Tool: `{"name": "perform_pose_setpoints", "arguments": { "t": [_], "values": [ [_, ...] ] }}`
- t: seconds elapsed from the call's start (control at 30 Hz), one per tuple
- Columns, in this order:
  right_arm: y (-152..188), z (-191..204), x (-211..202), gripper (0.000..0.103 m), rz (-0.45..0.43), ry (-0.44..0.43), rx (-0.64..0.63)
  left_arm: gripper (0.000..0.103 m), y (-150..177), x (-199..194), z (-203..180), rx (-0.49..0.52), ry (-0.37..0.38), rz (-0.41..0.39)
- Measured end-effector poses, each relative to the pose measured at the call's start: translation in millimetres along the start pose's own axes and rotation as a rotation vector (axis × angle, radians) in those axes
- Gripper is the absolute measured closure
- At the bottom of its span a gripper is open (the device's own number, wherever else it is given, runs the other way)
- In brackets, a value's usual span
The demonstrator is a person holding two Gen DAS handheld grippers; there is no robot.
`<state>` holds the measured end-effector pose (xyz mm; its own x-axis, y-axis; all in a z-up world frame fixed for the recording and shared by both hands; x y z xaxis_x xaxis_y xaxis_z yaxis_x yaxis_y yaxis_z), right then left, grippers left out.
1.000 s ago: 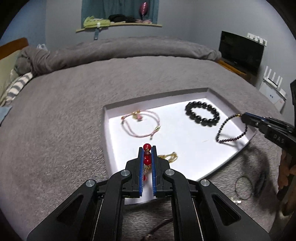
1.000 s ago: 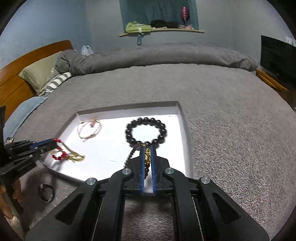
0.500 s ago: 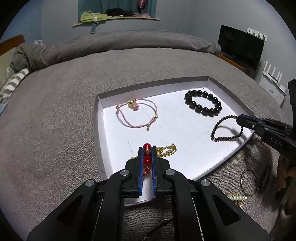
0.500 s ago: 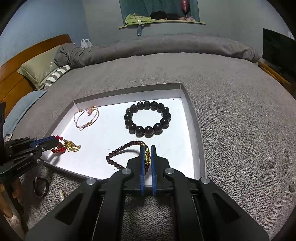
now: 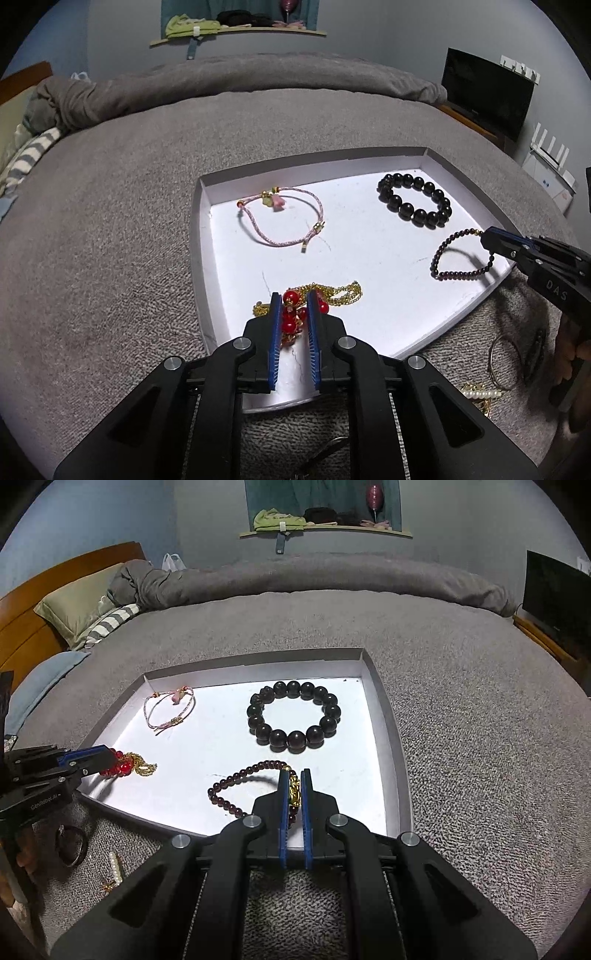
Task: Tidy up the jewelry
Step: 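Lower both held pieces into the white tray and open both tools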
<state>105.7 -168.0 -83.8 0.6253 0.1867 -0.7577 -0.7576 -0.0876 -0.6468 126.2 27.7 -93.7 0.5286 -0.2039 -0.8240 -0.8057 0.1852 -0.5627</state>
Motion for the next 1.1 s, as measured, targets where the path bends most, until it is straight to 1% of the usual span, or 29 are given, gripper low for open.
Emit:
{"name": "perform_pose_setpoints", "arguments": {
  "t": [0.03,0.07,0.13,0.23,0.3,0.33,0.37,0.4,0.43,0.47,0.5,0.53,0.57,0.6,0.67,0.7,0.73,0.8,0.87,0.97,1.1],
  "values": [
    [0,0,0,0.096,-0.001,-0.002,0.002,0.084,0,1,1,-0.008,-0.003,0.002],
    [0,-1,-1,0.093,-0.003,-0.006,0.006,0.083,0,1,2,-0.011,-0.004,0.002],
    [1,-3,-3,0.085,-0.010,-0.013,0.016,0.083,0,0,2,-0.008,-0.008,0.000],
    [0,-5,-6,0.084,-0.019,-0.020,0.023,0.082,1,-2,1,-0.006,-0.006,-0.001],
    [0,-6,-9,0.078,-0.029,-0.021,0.027,0.079,2,-3,0,-0.002,-0.009,-0.003],
    [0,-6,-11,0.071,-0.038,-0.025,0.033,0.076,3,-4,0,-0.001,-0.016,-0.008],
    [0,-7,-14,0.068,-0.047,-0.027,0.038,0.072,3,-6,1,-0.001,-0.023,-0.013],
    [0,-7,-16,0.068,-0.053,-0.028,0.039,0.069,2,-10,1,-0.003,-0.030,-0.021],
    [1,-7,-19,0.066,-0.062,-0.025,0.042,0.062,2,-14,2,-0.008,-0.032,-0.032],
    [1,-8,-23,0.061,-0.073,-0.025,0.046,0.054,2,-17,2,-0.012,-0.032,-0.042],
    [2,-9,-29,0.058,-0.088,-0.024,0.051,0.050,1,-22,3,-0.016,-0.031,-0.056],
    [3,-10,-33,0.054,-0.099,-0.020,0.054,0.044,1,-28,2,-0.021,-0.032,-0.076],
    [4,-12,-38,0.050,-0.111,-0.016,0.058,0.040,2,-32,2,-0.025,-0.035,-0.087],
    [4,-13,-42,0.048,-0.122,-0.013,0.063,0.039,2,-36,2,-0.030,-0.037,-0.095],
    [6,-17,-48,0.036,-0.135,-0.013,0.073,0.031,5,-45,2,-0.044,-0.036,-0.114],
    [7,-18,-50,0.033,-0.138,-0.015,0.077,0.028,7,-48,1,-0.050,-0.034,-0.123],
    [9,-20,-53,0.027,-0.141,-0.017,0.081,0.025,10,-53,1,-0.056,-0.031,-0.132],
    [14,-24,-58,0.023,-0.143,-0.018,0.088,0.023,17,-59,1,-0.061,-0.034,-0.143],
    [18,-27,-63,0.017,-0.146,-0.021,0.097,0.023,26,-64,2,-0.068,-0.049,-0.153],
    [26,-33,-71,0.016,-0.149,-0.023,0.111,0.022,38,-71,3,-0.073,-0.059,-0.161],
    [41,-34,-75,0.016,-0.131,-0.025,0.110,0.022,57,-74,2,-0.069,-0.039,-0.140]
  ]
}}
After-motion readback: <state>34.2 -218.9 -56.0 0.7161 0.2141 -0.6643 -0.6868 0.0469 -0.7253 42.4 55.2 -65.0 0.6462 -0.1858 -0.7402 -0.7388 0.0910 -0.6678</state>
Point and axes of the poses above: each gripper's, at about its wrist camera, not at the fingertips, and x roughly the way its jaws point, z to its left, y to its underside, the point moved 5 cm from there along x, roughly the way its jaws point, and after that the axes turned 7 degrees about z, right-handed, at the moved point
